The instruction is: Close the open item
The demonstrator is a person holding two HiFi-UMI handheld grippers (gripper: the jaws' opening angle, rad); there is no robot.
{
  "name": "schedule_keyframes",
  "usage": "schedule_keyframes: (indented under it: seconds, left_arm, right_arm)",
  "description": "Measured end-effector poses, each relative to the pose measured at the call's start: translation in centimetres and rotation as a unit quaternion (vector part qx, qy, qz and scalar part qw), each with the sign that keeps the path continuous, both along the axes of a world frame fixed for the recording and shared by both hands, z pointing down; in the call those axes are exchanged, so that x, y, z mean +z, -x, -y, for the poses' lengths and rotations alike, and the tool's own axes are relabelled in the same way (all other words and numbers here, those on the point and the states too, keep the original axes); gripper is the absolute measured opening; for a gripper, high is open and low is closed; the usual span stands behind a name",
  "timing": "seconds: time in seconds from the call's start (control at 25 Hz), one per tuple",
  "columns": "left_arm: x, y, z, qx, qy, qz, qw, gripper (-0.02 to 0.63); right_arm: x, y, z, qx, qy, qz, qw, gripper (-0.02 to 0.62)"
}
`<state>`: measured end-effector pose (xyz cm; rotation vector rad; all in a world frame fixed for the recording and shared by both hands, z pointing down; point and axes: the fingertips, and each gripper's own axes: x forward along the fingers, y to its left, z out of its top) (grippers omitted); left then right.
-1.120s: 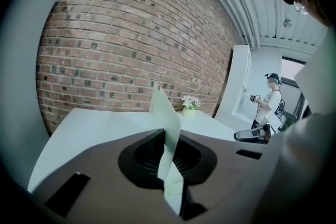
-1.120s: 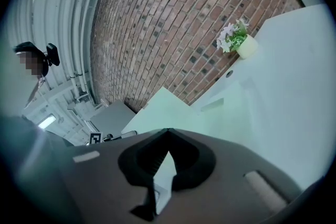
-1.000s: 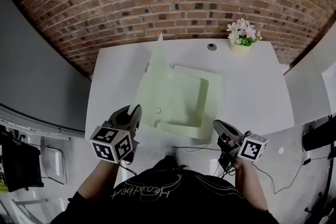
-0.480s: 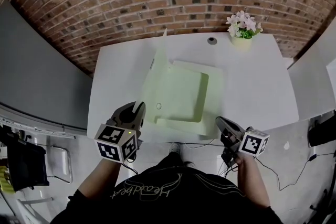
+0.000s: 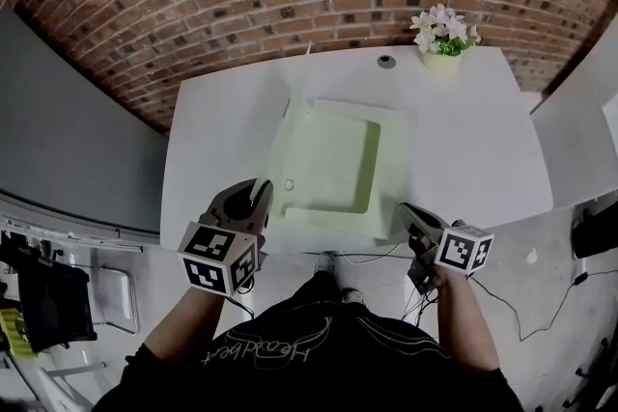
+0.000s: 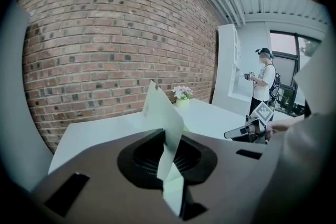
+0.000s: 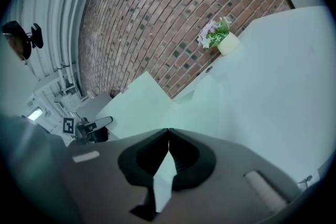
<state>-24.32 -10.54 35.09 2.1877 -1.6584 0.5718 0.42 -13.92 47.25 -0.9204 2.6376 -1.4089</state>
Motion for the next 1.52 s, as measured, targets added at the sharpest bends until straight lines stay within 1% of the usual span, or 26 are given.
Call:
schedule_keyframes:
  seconds: [0.24, 0.32, 0.6, 0.8, 0.96, 1.08, 1.32, 1.52]
  left_arm:
    - [0.0, -1.6, 0.0, 0.016, -0.001, 0.019, 0.9997, 0.015]
    - [0.1, -2.1, 0.1, 0.022, -0.001, 0.026, 0.9994, 0.015]
    - [0.6, -4.1, 0.0, 0.045, 0.001, 0.048, 0.9978, 0.017]
    - [1.3, -5.3, -0.5, 0.066, 0.021, 0.064, 0.9955, 0.017]
    - [1.8, -6.5, -0.6, 0.080, 0.024, 0.072, 0.9939, 0.017]
    - [2.0, -7.3, -0.5, 0.088, 0.016, 0.077, 0.9930, 0.018]
    - [2.8, -8.6, -0.6, 0.101, 0.016, 0.086, 0.9910, 0.018]
    - [3.3, -9.5, -0.7, 0.113, 0.022, 0.090, 0.9893, 0.018]
  right_arm:
    - [1.7, 0.5, -0.2, -0.009, 0.014, -0.013, 1.000, 0.011]
    - [2.1, 0.5, -0.2, -0.011, 0.013, -0.020, 1.000, 0.038]
    - [3.6, 0.8, -0.2, -0.012, 0.024, -0.027, 0.999, 0.040]
    - [4.2, 1.1, -0.3, -0.011, 0.033, -0.023, 0.999, 0.038]
    - [4.6, 1.1, -0.4, -0.012, 0.033, -0.026, 0.999, 0.038]
    - [4.7, 0.9, -0.3, -0.010, 0.030, -0.029, 0.999, 0.038]
    - [4.8, 1.1, -0.4, -0.010, 0.035, -0.017, 0.999, 0.038]
    - [5.0, 1.0, -0.4, -0.006, 0.035, -0.029, 0.999, 0.037]
